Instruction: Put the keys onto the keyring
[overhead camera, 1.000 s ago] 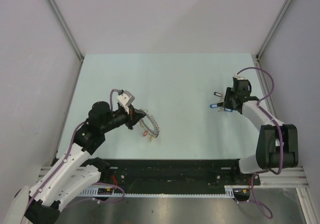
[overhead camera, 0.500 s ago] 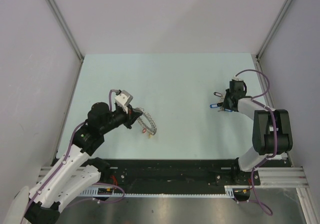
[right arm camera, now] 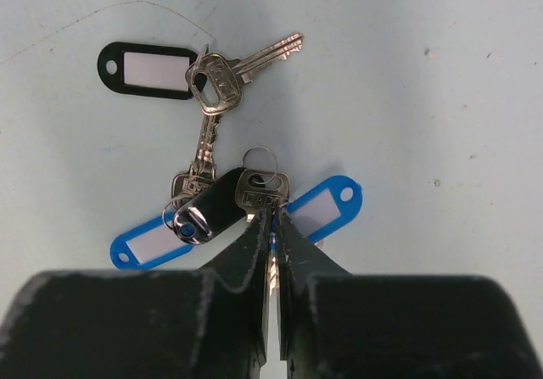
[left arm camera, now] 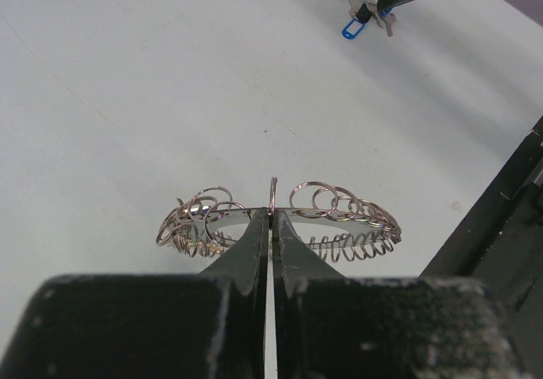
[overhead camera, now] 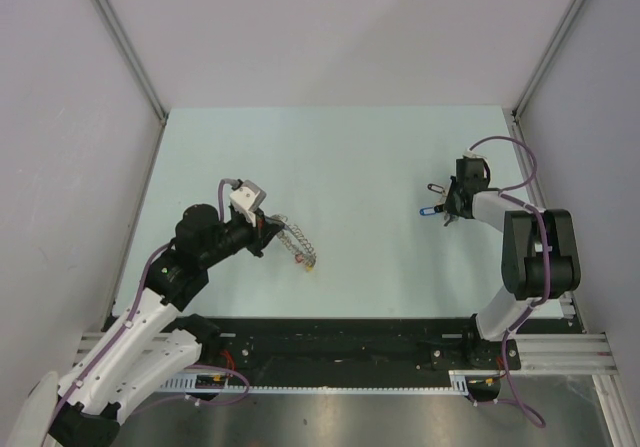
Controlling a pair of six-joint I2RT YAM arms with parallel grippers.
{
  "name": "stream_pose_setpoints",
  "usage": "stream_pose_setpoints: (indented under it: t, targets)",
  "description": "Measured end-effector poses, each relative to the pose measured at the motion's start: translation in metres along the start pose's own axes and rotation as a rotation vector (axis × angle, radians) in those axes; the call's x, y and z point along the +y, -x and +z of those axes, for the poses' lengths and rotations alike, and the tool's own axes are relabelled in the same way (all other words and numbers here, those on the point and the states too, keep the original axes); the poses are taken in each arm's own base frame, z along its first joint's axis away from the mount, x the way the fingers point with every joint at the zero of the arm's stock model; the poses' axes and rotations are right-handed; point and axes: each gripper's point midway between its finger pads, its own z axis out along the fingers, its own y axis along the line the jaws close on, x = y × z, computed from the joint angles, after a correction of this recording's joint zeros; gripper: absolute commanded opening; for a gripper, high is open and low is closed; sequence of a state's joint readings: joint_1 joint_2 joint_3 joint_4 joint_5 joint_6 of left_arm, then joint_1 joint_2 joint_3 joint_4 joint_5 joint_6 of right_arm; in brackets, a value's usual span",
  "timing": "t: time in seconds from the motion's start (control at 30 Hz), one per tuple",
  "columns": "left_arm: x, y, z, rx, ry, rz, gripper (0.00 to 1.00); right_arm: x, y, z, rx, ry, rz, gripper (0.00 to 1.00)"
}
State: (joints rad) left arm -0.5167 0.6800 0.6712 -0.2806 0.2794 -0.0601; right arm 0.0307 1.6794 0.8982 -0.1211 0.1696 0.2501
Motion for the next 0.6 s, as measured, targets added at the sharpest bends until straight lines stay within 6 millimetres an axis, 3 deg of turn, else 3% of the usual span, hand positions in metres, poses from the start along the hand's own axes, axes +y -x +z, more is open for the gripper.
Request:
stream_pose_setpoints:
  t: [0.23,0.37,0.47,0.6]
  targets:
    - [0.001,0.0,0.0,0.0,0.004,0.0,0.0,-0.001,0.0,-0.002,0.003,-0.004,-0.009,0.0]
    - [0.001,0.0,0.0,0.0,0.007,0.0,0.0,0.001,0.002,-0.013,-0.001,0.008,-0.03,0.0]
    - [0.001,0.0,0.0,0.0,0.007,0.0,0.0,0.013,0.011,-0.029,-0.032,0.05,-0.053,0.0]
    - [0.002,0.0,0.0,-0.001,0.009,-0.001,0.0,0.047,0.02,-0.062,-0.088,0.179,-0.102,0.0]
